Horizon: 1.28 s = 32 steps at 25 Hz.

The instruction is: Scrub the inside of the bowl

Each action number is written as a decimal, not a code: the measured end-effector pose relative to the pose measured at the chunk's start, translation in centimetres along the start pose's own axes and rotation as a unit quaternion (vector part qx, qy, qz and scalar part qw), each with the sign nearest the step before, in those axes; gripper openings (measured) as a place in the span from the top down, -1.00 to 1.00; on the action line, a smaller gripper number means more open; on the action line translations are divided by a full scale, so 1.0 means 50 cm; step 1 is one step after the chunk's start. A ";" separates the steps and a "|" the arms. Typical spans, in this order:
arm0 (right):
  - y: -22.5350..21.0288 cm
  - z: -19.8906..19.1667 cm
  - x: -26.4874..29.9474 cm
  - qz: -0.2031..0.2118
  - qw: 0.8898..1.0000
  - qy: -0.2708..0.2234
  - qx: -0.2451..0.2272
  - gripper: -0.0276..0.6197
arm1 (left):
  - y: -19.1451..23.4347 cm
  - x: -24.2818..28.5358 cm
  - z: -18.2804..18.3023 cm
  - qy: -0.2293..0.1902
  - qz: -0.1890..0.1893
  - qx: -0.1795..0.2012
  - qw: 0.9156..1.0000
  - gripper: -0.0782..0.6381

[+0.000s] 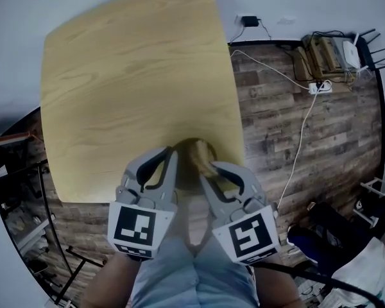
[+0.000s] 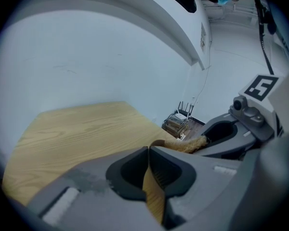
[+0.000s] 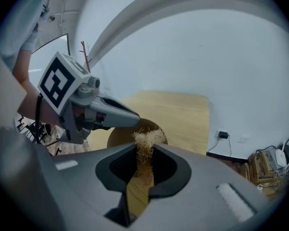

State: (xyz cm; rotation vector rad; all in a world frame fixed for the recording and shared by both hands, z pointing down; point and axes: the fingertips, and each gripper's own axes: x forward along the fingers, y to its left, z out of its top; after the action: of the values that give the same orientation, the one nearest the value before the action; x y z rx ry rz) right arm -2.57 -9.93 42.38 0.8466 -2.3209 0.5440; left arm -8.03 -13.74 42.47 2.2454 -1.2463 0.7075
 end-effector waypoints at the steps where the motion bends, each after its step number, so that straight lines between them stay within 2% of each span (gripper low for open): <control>1: 0.001 -0.004 0.007 0.002 1.000 0.006 0.002 0.73 | 0.004 0.000 0.000 0.000 0.001 -0.006 1.000 0.69; 6: 0.029 -0.020 0.033 0.030 0.999 0.030 0.011 0.73 | 0.020 0.006 0.002 -0.001 0.001 -0.018 1.000 0.69; 10: 0.052 -0.022 0.033 0.052 0.998 0.027 0.027 0.73 | 0.031 0.014 0.000 -0.001 0.004 -0.029 1.000 0.69; 14: 0.075 -0.019 0.018 0.070 0.996 0.012 0.047 0.73 | 0.035 0.022 -0.004 -0.005 0.006 -0.015 1.000 0.69; 17: 0.084 -0.011 -0.001 0.075 0.996 0.001 0.048 0.73 | 0.036 0.024 -0.007 -0.009 0.007 0.005 1.000 0.69; 25: 0.102 0.016 -0.056 0.090 0.994 -0.033 0.054 0.73 | 0.037 0.015 -0.005 -0.011 0.024 0.003 1.000 0.69; 32: 0.085 0.017 -0.091 0.072 0.995 -0.051 0.056 0.73 | 0.025 0.014 -0.001 -0.017 0.039 0.010 0.999 0.68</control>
State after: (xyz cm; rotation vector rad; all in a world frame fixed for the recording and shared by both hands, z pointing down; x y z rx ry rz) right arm -3.03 -5.39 38.04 0.7767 -2.4772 0.7133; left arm -8.78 -14.73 43.15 2.2437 -1.3547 0.7155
